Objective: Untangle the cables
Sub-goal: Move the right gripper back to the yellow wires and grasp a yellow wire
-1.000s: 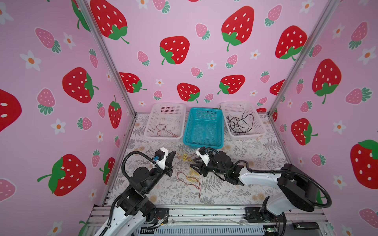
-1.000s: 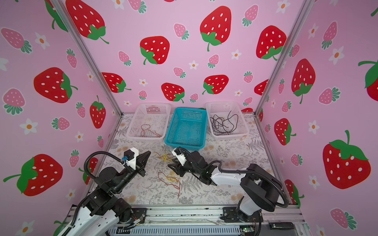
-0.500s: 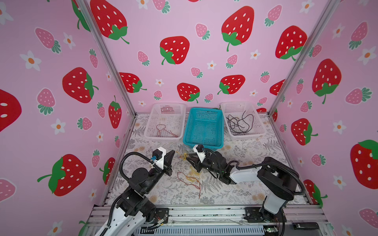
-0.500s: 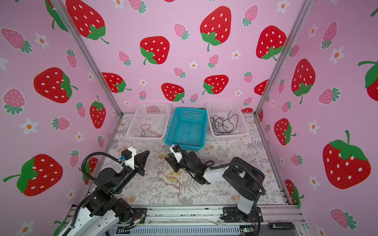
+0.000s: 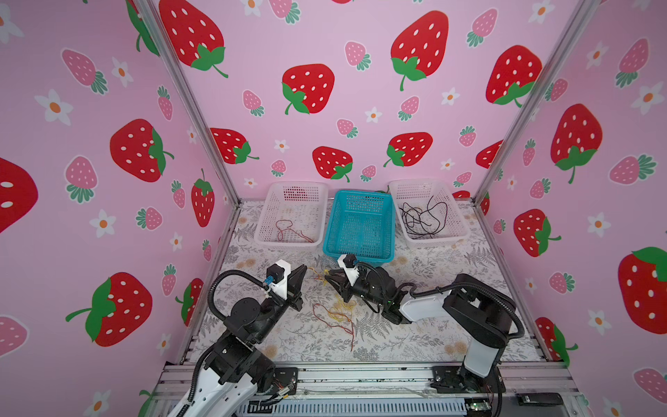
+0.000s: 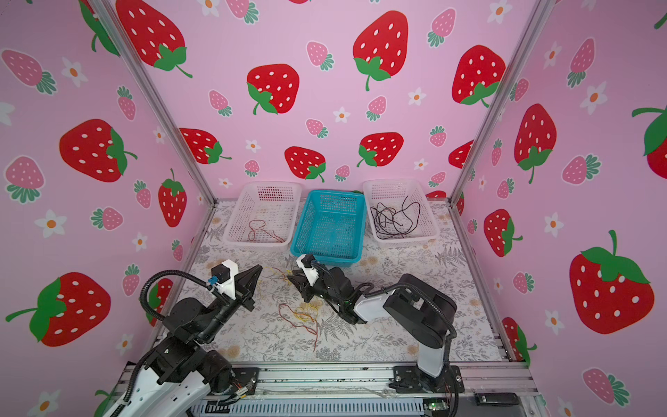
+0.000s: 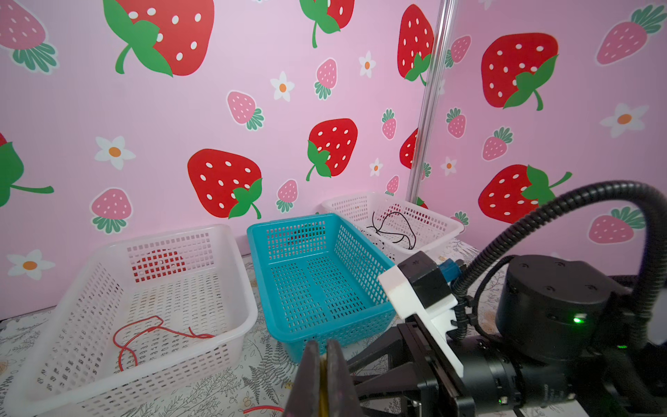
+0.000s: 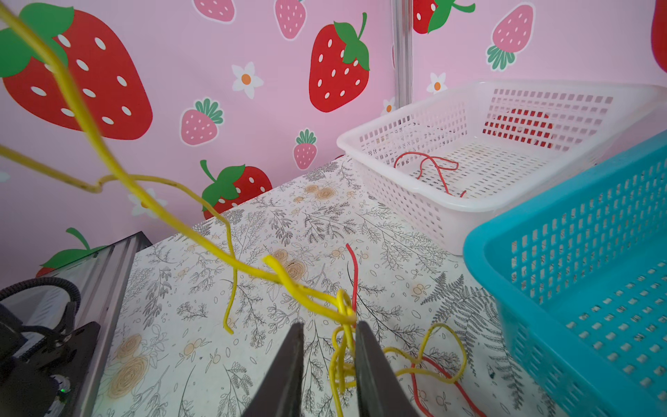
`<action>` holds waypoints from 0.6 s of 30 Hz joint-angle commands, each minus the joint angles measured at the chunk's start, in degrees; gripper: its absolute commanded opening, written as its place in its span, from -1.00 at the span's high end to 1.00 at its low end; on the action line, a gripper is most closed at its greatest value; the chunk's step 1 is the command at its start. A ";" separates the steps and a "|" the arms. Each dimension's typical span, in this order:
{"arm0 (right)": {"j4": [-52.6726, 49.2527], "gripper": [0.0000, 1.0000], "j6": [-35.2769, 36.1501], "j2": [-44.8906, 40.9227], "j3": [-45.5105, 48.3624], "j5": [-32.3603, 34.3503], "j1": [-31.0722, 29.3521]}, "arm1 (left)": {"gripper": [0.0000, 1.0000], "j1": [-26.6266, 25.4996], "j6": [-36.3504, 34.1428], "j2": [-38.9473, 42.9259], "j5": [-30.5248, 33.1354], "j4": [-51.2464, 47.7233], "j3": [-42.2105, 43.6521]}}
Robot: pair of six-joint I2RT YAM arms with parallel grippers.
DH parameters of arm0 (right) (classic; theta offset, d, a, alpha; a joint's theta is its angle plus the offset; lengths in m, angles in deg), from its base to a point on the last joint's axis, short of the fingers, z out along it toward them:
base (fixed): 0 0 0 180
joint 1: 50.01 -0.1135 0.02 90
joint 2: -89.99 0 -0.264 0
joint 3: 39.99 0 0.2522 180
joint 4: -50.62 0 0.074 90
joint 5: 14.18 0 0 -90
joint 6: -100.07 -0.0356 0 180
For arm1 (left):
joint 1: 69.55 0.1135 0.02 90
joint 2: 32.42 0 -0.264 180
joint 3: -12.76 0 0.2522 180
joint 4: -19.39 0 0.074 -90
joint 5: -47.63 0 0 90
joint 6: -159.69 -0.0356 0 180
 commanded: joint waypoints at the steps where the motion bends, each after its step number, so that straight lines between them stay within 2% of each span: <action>1: 3.33 0.53 -0.89 0.87 0.39 -0.29 -0.19 | 1.00 -0.10 -0.22 0.58 0.73 2.47 0.60; 4: 3.09 0.60 -0.67 1.02 -0.20 -0.56 -0.15 | 1.00 -0.10 -0.23 0.66 0.90 2.48 0.60; 13: 3.01 0.54 -0.28 3.14 -0.50 -1.15 -0.22 | 1.00 0.00 -0.23 0.96 1.34 2.56 0.78; 18: 3.07 0.71 0.07 3.11 -0.71 0.33 -0.23 | 1.00 0.00 -0.34 1.09 1.50 2.42 0.77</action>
